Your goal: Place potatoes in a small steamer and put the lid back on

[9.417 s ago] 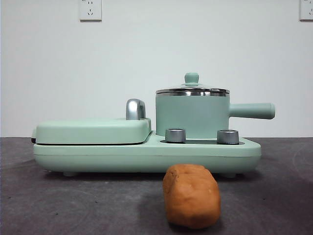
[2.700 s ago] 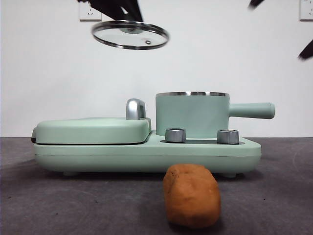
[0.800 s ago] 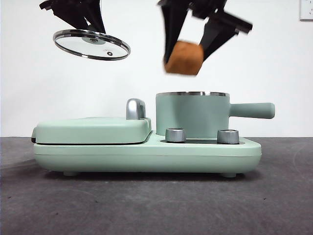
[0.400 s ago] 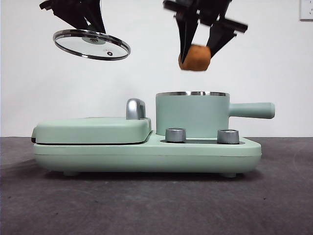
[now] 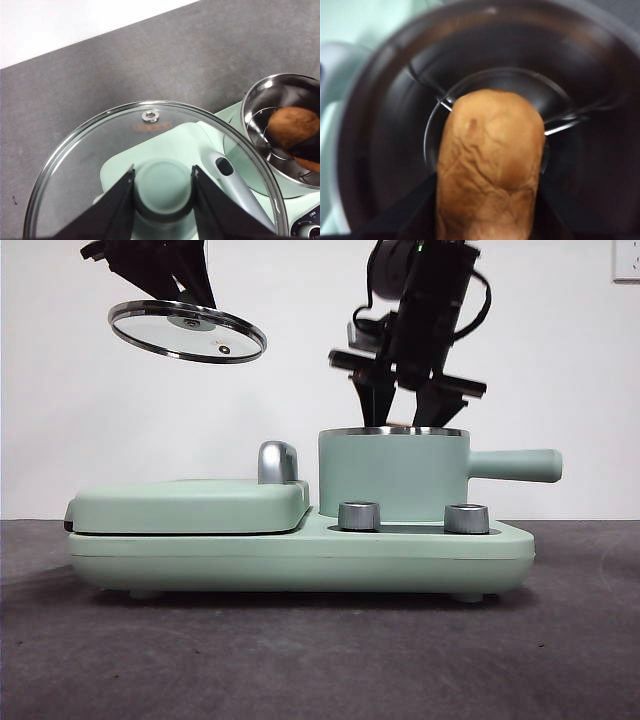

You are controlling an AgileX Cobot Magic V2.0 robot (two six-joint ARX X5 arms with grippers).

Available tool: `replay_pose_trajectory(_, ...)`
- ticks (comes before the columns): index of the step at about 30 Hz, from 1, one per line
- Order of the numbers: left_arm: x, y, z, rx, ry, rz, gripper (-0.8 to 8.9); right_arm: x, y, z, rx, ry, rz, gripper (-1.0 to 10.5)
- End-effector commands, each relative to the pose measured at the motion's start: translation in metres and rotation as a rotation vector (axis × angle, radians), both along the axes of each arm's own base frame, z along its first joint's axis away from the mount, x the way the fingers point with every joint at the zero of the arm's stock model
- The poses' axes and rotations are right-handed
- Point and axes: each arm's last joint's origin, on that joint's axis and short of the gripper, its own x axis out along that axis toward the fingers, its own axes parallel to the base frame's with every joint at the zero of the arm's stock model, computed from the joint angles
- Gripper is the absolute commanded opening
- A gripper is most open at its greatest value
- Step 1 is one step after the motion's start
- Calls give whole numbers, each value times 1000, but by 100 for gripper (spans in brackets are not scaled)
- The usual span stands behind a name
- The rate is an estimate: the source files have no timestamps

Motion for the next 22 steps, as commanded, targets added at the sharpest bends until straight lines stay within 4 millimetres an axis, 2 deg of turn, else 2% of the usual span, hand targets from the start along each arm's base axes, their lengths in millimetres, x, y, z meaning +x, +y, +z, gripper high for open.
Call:
replay_pose_trajectory(1,-2,-1,13,-19,-53,-6,16,7,4,-3,0,-20,25,154)
replay_pose_trajectory(7,-2,-1,13,-18,-51,-6,16,8,4,-4,-3,-23,33,335)
replay_pose_trajectory(12,-3,0,12,-15,-41,-6,16,9,5,1,9,-49,32,407)
replay_pose_trajectory(15,-3,0,12,-14,-37,-6,16,8,5,14,14,-61,31,450)
replay_pose_trajectory(22,-4,0,11,-11,-26,-6,16,-4,-1,61,19,-82,31,451)
